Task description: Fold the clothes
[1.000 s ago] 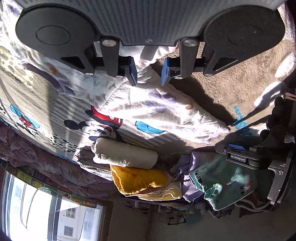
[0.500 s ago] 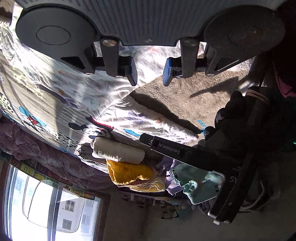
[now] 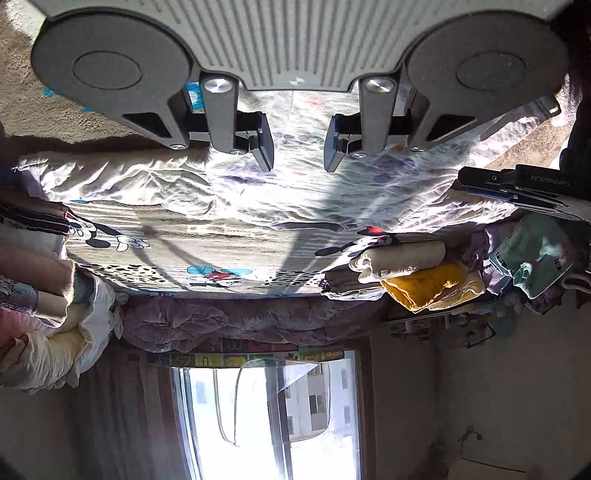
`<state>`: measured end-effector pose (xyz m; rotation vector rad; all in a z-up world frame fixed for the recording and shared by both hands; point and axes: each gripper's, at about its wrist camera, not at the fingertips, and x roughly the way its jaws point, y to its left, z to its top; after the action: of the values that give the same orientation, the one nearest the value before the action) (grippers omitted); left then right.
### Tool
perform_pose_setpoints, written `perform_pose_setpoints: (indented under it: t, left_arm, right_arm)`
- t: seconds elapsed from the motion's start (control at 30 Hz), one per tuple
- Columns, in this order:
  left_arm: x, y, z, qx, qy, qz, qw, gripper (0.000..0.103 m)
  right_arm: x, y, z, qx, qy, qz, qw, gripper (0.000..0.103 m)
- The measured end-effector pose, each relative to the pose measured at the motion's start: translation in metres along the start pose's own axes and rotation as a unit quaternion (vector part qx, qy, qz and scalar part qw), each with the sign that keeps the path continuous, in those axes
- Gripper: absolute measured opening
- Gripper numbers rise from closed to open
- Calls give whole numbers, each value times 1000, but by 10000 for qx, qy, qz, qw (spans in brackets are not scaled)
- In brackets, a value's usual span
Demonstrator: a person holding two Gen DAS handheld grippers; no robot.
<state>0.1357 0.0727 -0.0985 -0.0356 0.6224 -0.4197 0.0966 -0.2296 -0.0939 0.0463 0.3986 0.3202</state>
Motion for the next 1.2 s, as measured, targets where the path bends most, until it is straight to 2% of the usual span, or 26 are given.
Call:
perform_pose_setpoints:
  t: [0.03,0.07,0.1,0.2,0.27,0.33,0.4,0.43,0.5,0.57,0.63,0.7,0.73,0.77,0.8,0.87,0.97,1.07,1.17,1.2]
  left_arm:
    - [9,5,-8,-185,263,168,9993,32]
    - [13,8,-14,-276,314,238,9988,32]
    - [11,7,-17,-258,227,254,9991,32]
    - [-12,-6,-16,-172,-56,492,9986,32]
    - [-27,-13,-21,-202,-302,670,9971,32]
    - [-31,-19,-29,-147,-260,799,9964,35]
    - [-22,-23,-41,-89,87,884,9960,42]
    - [-19,-28,-48,112,85,973,9952,42]
    - [-24,-43,-49,561,-6,1207,9911,42]
    - [-40,-51,-47,581,-325,1099,9917,43]
    - [-42,-56,-49,512,-269,989,9934,64]
    - [-23,-60,-57,579,272,1009,9928,67]
    - [-19,-64,-61,723,301,1078,9911,67]
    - [-21,-68,-60,831,226,1109,9901,67]
    - [-23,-73,-56,905,181,1112,9895,64]
    - [-33,-79,-52,909,-161,1007,9906,64]
    - [-34,-85,-47,730,-351,861,9930,64]
    - [-25,-94,-45,812,-308,884,9923,64]
    - [-17,-108,-41,868,-369,796,9923,64]
    - [-15,-113,-39,879,-403,732,9926,64]
  right_arm:
    - [15,-10,-5,204,359,-138,9991,30]
    - [32,-25,-14,623,876,-172,9941,29]
    - [41,-38,-25,929,1077,-100,9898,27]
    - [25,-34,-30,693,813,-8,9943,25]
    - [1,-30,-28,751,417,84,9963,25]
    - [-15,-26,-31,669,227,128,9974,26]
    - [-11,-19,-40,372,619,-12,9974,26]
    - [-3,-18,-49,310,923,-31,9952,26]
    - [-7,-16,-52,323,800,-65,9963,26]
    - [-22,-5,-44,50,506,-86,9987,28]
    - [-36,8,-39,-263,273,-51,9993,29]
    - [-28,10,-48,-290,664,-42,9974,37]
    - [-24,11,-52,-303,859,-37,9958,38]
    - [-20,12,-56,-304,1036,-31,9942,38]
    - [-24,9,-57,-128,930,1,9956,38]
    - [-35,8,-49,-92,761,50,9970,38]
    - [-49,-6,-43,455,385,182,9981,38]
    - [-52,-35,-43,1351,212,198,9904,39]
    - [-49,-85,-47,2578,-19,109,9661,40]
    - [-47,-108,-49,3053,-156,9,9521,40]
